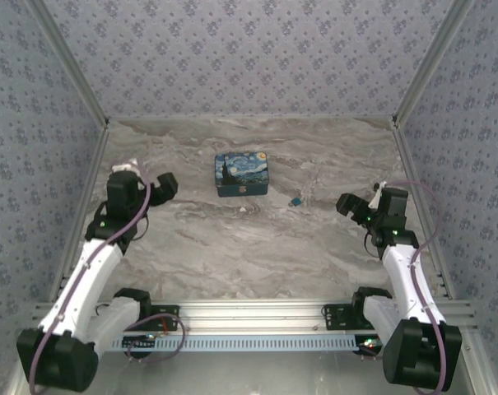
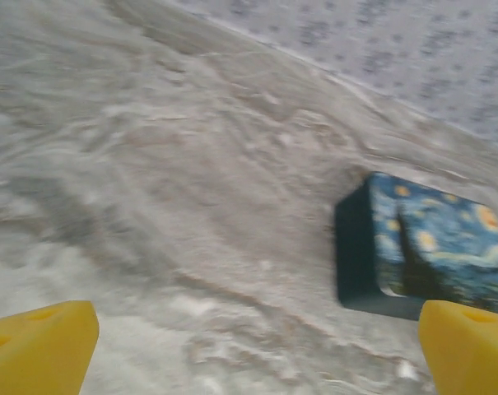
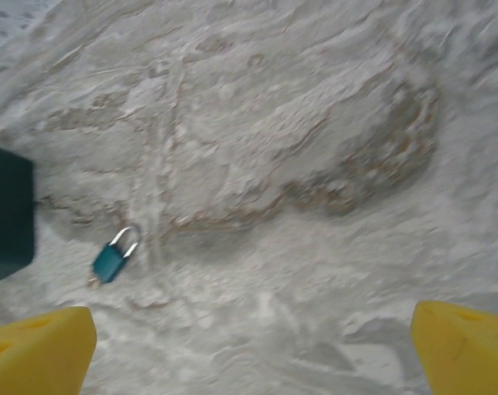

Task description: Unlock the padlock with the key

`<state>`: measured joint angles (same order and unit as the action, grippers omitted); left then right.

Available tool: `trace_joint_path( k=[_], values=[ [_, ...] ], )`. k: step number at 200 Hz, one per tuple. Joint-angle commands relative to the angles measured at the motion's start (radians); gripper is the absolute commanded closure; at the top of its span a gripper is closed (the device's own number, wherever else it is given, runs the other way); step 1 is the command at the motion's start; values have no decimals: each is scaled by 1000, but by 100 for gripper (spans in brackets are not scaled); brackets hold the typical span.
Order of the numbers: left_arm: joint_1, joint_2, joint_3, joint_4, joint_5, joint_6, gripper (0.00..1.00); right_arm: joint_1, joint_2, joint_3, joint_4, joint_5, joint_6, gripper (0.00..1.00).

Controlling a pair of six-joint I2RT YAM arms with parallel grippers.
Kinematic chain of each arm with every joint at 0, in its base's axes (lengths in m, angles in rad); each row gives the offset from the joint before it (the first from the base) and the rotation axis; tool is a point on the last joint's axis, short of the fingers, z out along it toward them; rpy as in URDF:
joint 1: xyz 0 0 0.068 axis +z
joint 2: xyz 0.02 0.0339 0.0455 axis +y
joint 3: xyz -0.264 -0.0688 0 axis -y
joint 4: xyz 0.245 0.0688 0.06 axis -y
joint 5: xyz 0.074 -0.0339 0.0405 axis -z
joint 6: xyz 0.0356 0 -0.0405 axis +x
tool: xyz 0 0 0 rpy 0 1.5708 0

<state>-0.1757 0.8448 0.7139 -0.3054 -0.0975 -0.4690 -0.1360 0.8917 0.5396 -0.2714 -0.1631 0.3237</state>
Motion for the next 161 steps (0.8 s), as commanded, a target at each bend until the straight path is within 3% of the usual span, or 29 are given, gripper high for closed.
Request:
trace_joint_path(
  k=[1,32,76,120,161],
  values=[
    [11,-107,-68,22,-163,64,1,6,-25,-28,116,128,-183,0],
    [11,-204,-185,99,-295,129,0,27,-14,-128,334,211,-273,0],
    [13,-262,-290,185,-297,192,1,26,168,-217,679,170,-214,0],
    [44,-179,-370,320,-321,234,1,47,381,-224,948,119,-260,0],
    [80,-7,-428,588,-307,266,1,53,532,-215,1115,64,-332,0]
  ],
)
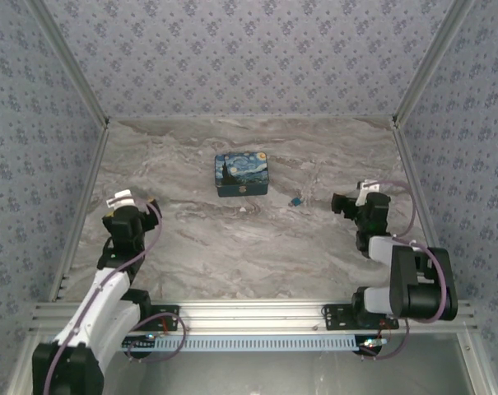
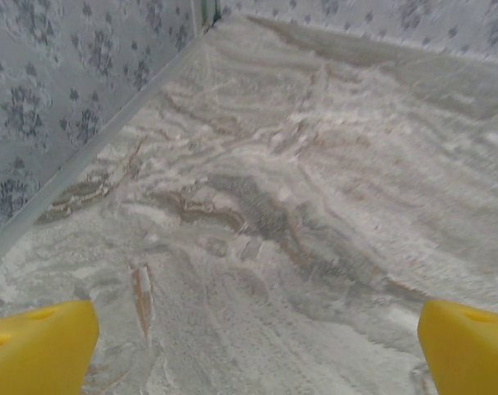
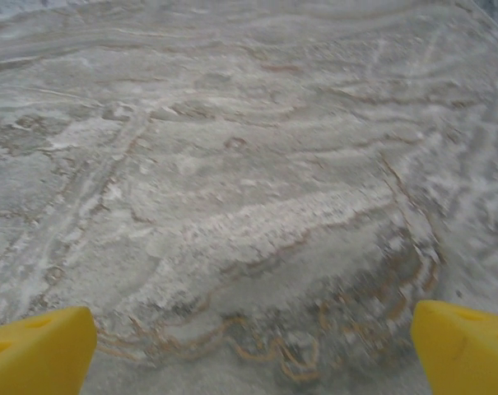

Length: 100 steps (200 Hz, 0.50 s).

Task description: Unlock the padlock with the key

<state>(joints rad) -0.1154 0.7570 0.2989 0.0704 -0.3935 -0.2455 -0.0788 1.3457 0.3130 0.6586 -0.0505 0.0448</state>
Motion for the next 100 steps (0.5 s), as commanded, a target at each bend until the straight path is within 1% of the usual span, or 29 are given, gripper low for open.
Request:
trace_joint_path(
  k=[1,22,32,38,47,65,100],
  values=[
    [21,86,-12,218,-11,44,1,-4,83,9,192,-50,-53,0],
    [36,186,0,328,15,90,1,-1,172,1,288,-74,-63,0],
    [42,229,3,382,34,113,1,0,161,32,205,-71,-68,0],
    [47,254,4,412,48,126,1,1,171,53,186,-64,-62,0],
    [53,290,6,453,59,145,0,8,172,77,136,-32,-65,0],
    [57,368,-2,552,86,179,1,18,174,78,138,-13,-67,0],
    [65,530,-38,793,176,241,1,20,175,77,141,-8,-68,0]
  ],
)
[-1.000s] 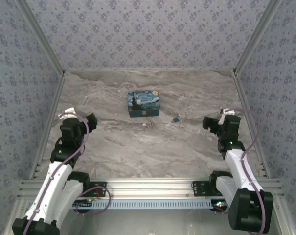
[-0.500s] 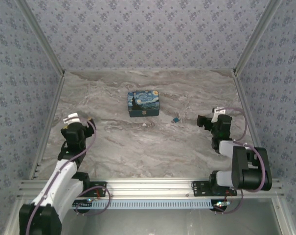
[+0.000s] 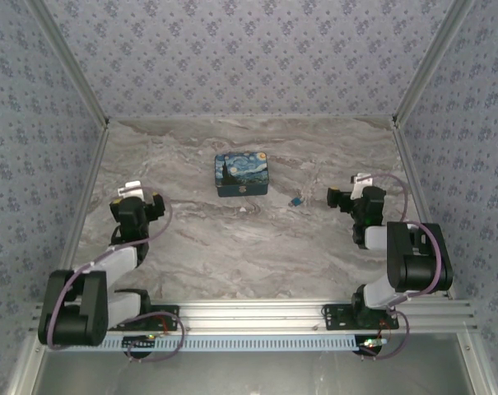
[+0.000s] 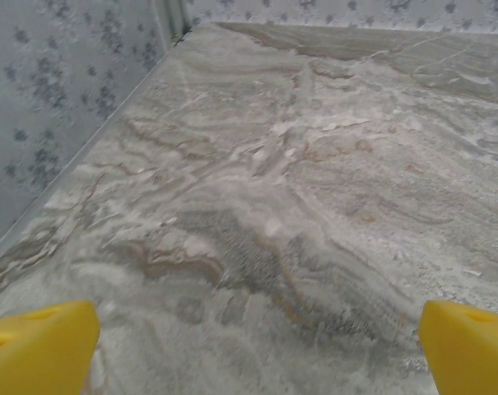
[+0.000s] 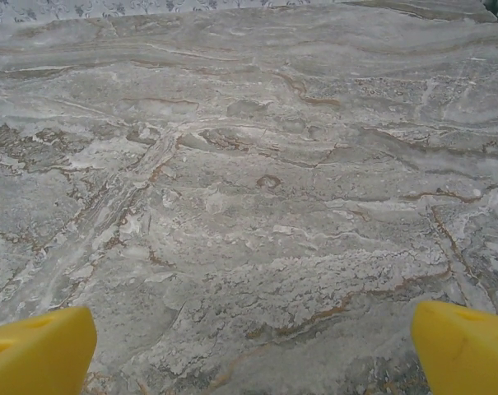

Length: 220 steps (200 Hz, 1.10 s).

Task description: Unlock the padlock with the key

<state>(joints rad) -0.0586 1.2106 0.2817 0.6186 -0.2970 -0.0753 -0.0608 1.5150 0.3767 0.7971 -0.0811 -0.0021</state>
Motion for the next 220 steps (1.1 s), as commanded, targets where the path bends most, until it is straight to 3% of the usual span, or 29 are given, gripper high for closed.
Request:
trace_joint_path(
  k=[1,26,49,65,83,220],
  values=[
    [8,79,-22,246,81,71,1,3,6,13,2,23,-22,0],
    [24,174,-33,365,158,72,1,5,6,14,2,29,-23,0],
    [27,326,-2,459,161,75,1,8,6,13,2,31,-24,0],
    [30,305,82,252,137,60,1,8,5,14,2,35,-25,0],
    [58,319,125,199,153,30,1,11,6,14,1,38,-25,0],
    [65,321,120,214,164,29,1,15,6,14,1,49,-27,0]
  ],
)
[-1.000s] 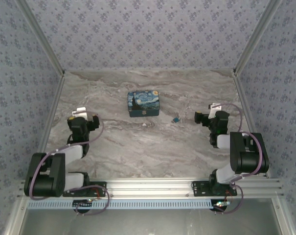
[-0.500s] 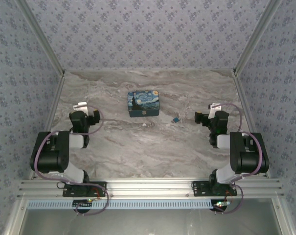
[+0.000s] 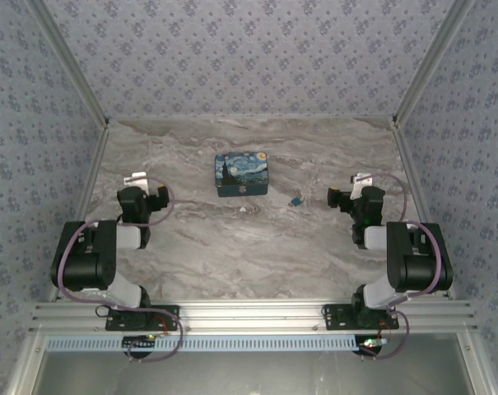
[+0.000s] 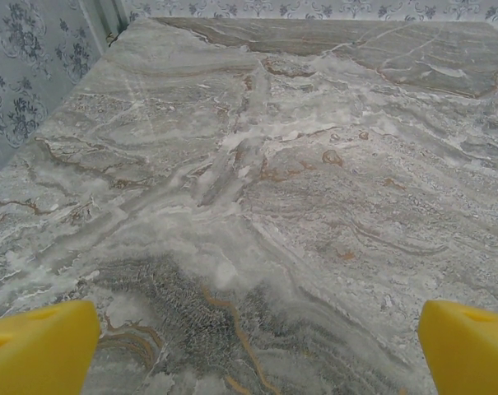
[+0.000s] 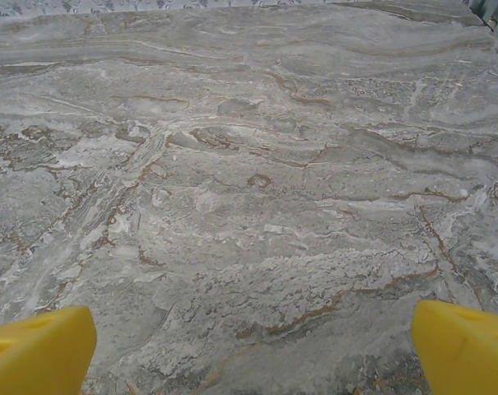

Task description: Unlock the padlock with the key

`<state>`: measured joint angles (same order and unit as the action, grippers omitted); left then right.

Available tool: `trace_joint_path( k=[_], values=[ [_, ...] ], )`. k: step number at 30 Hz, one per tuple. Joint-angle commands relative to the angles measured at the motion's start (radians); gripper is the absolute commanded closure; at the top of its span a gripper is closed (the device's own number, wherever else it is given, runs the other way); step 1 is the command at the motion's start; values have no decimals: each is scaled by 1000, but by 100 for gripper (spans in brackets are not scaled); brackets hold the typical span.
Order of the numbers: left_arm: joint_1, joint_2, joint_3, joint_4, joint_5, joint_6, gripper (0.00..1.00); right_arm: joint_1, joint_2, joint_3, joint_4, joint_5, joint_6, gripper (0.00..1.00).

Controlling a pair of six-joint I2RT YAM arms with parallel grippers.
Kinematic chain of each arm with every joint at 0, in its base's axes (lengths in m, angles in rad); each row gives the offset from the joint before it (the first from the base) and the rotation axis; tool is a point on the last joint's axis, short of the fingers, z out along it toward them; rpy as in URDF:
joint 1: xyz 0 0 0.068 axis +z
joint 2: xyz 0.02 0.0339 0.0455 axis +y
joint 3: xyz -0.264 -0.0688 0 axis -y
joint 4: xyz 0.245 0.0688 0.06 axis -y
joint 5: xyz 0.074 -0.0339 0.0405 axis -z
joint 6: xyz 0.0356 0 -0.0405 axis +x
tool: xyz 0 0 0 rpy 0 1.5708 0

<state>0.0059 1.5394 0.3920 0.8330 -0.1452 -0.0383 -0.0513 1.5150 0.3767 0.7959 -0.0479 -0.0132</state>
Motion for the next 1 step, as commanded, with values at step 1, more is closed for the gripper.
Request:
trace_joint_path(
  k=[1],
  values=[
    [0,-8,10,0,12,-9,1,5,6,14,2,16,-16,0]
  ],
)
